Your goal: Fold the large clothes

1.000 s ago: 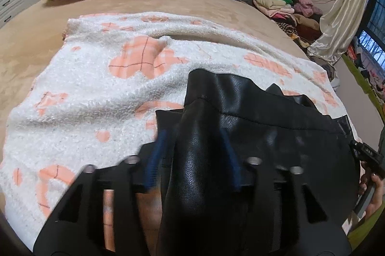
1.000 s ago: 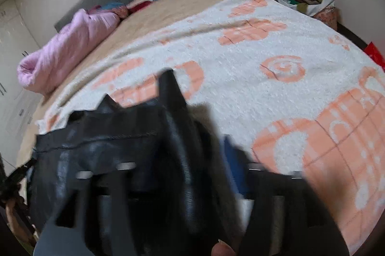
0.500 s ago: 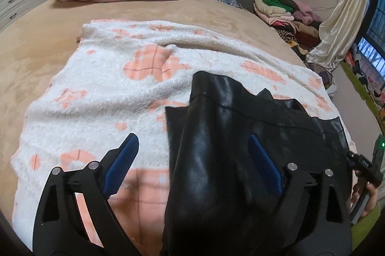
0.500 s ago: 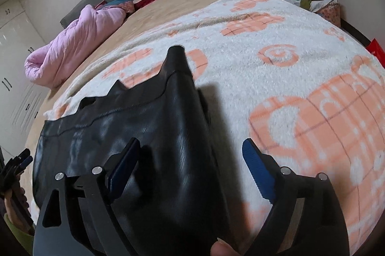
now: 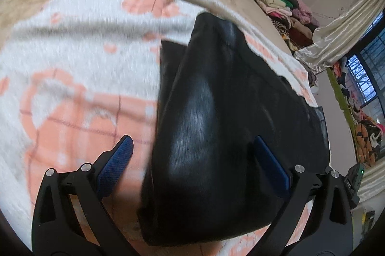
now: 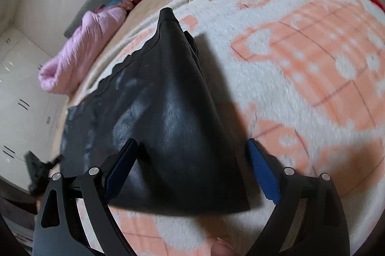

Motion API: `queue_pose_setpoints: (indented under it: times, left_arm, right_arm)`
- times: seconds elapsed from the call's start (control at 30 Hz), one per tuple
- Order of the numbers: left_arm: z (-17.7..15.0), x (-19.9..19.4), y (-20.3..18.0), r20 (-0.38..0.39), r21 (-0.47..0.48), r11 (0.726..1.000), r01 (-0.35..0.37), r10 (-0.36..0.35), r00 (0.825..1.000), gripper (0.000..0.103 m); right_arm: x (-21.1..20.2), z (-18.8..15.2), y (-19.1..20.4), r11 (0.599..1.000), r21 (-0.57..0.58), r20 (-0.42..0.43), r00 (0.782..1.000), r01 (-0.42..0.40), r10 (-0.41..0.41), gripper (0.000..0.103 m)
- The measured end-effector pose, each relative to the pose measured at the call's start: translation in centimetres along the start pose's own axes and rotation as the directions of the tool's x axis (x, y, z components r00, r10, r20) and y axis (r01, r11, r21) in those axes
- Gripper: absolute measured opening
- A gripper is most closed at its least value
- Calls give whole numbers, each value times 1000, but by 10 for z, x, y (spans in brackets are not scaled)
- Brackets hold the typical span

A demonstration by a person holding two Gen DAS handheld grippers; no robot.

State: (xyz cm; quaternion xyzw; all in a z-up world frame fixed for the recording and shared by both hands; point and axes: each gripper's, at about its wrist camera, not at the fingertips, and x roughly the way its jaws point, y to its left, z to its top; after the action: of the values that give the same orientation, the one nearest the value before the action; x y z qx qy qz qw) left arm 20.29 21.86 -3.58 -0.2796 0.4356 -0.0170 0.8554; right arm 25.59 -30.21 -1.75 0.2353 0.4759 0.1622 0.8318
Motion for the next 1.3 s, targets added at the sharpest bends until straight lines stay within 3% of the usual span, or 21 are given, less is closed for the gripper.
queue_pose_setpoints:
  times: [0.03, 0.07, 0.1, 0.2, 0.3, 0.53, 0.57, 0.67, 0.7, 0.8, 0.9, 1.03, 1.17, 1.3]
  left_arm:
    - [-4, 3, 1, -7, -17, 1000, 15, -15, 1000, 92]
    - [-7, 4, 1, -8, -27, 999, 21, -21, 1000, 89]
    - [-10, 4, 1, -5, -30, 999, 28, -29, 1000, 78]
    - [-20, 0, -9, 17, 5, 1000, 1, -1, 1000, 65]
    - [-30, -9, -14, 22, -20, 999, 29, -29, 999, 61]
    - [-62, -24, -31, 35, 53, 999, 1, -3, 999, 60]
    - [-62, -22, -29, 32, 45, 999, 2, -4, 999, 61]
    - [-59, -23, -26, 29, 31, 999, 15, -16, 999, 62]
    - [-59, -24, -27, 30, 37, 999, 9, -10, 1000, 62]
    - [-57, -26, -28, 32, 41, 999, 2, -3, 999, 65]
    - [-54, -30, -27, 43, 39, 999, -8, 6, 999, 67]
    - [-50, -39, -27, 91, 58, 997, -54, 48, 995, 73]
    - [-47, -40, -22, 100, 48, 996, -68, 63, 993, 73]
    - [-44, -42, -19, 111, 47, 995, -86, 81, 991, 75]
  right_arm:
    - [-3, 0, -1, 1000, 6, 9, 1000, -4, 4, 77]
    - [-4, 1, -2, 1000, 10, 13, 1000, -22, 22, 59]
    - [-2, 0, -2, 999, 14, 4, 999, -52, 52, 54]
    - [-4, 3, -2, 998, 5, 10, 998, -60, 60, 36]
    - [-11, 10, -2, 999, -20, 36, 998, -41, 42, 30]
    - [-12, 16, -12, 999, -36, 26, 1000, 2, -1, 33]
    - [-11, 16, -12, 999, -38, 24, 1000, 11, -10, 37]
    - [-13, 14, -10, 998, -49, 22, 999, 43, -42, 61]
    - [-15, 13, -9, 998, -48, 27, 999, 35, -34, 61]
    - [-28, 14, -1, 989, -72, 103, 988, 126, -118, 68]
    - [-56, 11, 31, 967, -165, 261, 954, 196, -149, 78]
    - [-59, -3, 79, 942, -304, 290, 956, 144, -53, 78]
    - [-33, -31, 129, 889, -447, 206, 979, 98, -4, 65]
    - [7, -67, 169, 826, -557, 124, 992, 84, -17, 64]
